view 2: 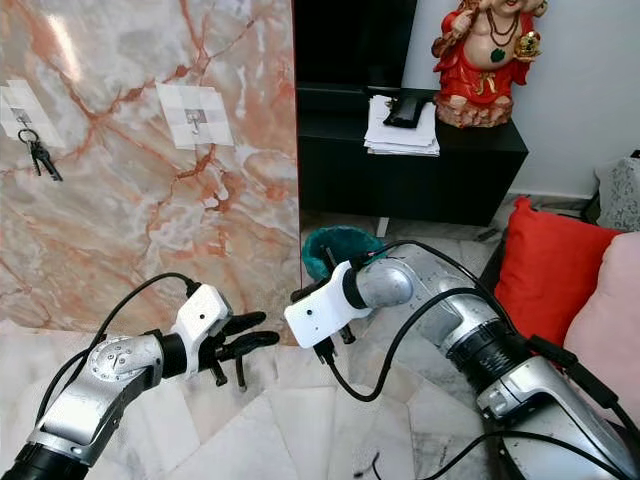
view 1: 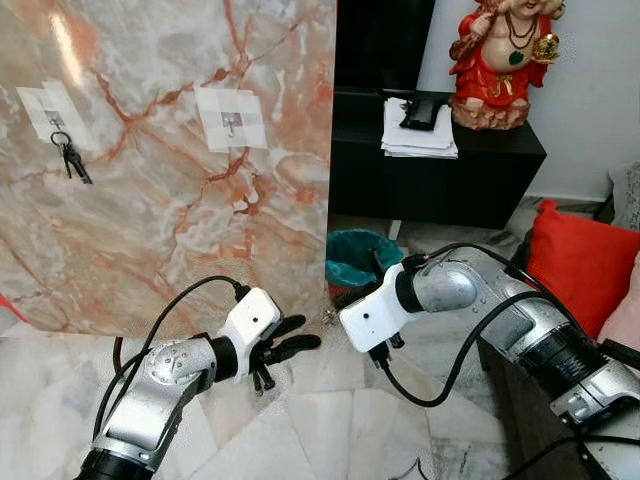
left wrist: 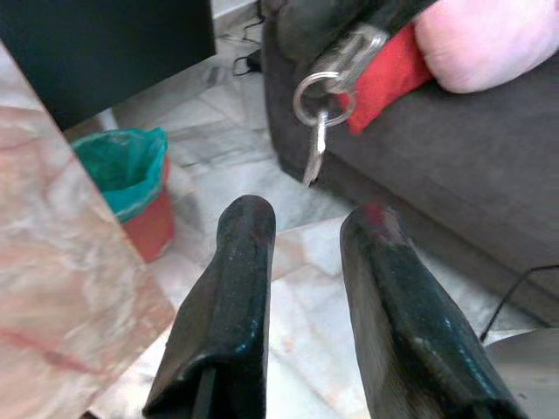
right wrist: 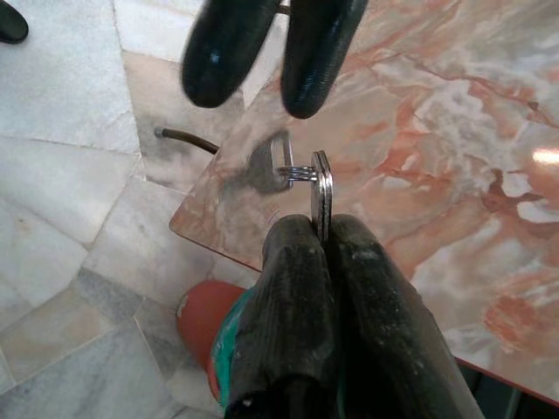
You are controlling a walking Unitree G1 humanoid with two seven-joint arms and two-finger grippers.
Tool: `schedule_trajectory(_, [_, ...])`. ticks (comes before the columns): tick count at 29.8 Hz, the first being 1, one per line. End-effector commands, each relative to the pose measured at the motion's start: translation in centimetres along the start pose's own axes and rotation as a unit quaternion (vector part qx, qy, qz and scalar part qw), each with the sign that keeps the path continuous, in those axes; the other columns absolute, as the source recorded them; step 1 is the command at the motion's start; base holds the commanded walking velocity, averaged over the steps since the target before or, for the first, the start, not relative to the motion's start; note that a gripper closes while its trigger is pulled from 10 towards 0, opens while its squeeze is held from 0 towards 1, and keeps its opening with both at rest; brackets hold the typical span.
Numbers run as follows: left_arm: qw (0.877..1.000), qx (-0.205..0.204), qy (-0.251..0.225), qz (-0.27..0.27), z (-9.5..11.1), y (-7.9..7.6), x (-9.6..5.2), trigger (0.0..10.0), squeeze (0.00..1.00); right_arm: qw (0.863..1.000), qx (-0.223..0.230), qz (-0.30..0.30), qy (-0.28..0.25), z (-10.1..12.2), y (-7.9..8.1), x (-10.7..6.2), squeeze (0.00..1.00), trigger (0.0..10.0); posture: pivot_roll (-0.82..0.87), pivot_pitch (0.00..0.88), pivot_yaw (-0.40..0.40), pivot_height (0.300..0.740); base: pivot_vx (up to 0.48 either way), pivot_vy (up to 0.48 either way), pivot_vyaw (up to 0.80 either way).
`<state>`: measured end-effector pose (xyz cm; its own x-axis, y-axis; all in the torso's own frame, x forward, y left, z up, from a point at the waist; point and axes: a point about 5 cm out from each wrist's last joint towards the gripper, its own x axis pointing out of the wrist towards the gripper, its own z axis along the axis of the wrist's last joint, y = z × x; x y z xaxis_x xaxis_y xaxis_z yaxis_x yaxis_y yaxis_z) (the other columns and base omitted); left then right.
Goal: Hang keys on a hook
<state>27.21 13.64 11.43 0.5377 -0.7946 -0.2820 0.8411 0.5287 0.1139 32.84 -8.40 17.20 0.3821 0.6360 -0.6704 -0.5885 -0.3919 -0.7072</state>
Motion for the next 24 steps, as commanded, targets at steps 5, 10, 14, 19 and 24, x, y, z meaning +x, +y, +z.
schedule_trajectory(5, [1.000, 0.004, 0.003, -0.003, 0.1, 0.2, -0.5, 10.0, 0.00, 1.000, 0.014, -0.018, 0.004, -0.3, -0.7, -0.3, 0.00, 0.0, 0.03, 0.071, -0.031, 0.740, 0.000, 0.000, 0.00])
schedule_trajectory(10, [1.000, -0.001, 0.000, 0.006, 0.0, 0.3, -0.5, 10.0, 0.00, 0.994, 0.094, -0.053, -0.002, -1.2, -0.5, -0.1, 0.00, 0.0, 0.03, 0.070, -0.031, 0.740, 0.000, 0.000, 0.00])
schedule_trajectory(14, [1.000, -0.003, -0.001, 0.006, -0.2, 0.1, -0.4, 10.0, 0.00, 0.991, 0.125, -0.047, -0.021, -0.9, 0.6, -0.2, 0.00, 0.0, 0.03, 0.064, -0.022, 0.740, 0.000, 0.000, 0.00])
schedule_trajectory(19, [1.000, -0.003, -0.003, 0.006, -0.1, 0.1, -0.3, 10.0, 0.00, 0.989, 0.139, -0.054, -0.016, -1.1, 0.6, -0.3, 0.00, 0.0, 0.03, 0.055, -0.020, 0.740, 0.000, 0.000, 0.00])
schedule_trajectory(24, [1.000, 0.001, -0.006, 0.011, 0.0, 0.2, -0.2, 10.0, 0.00, 0.984, 0.168, -0.058, -0.020, -1.1, 0.5, -0.3, 0.00, 0.0, 0.03, 0.051, -0.017, 0.740, 0.000, 0.000, 0.00])
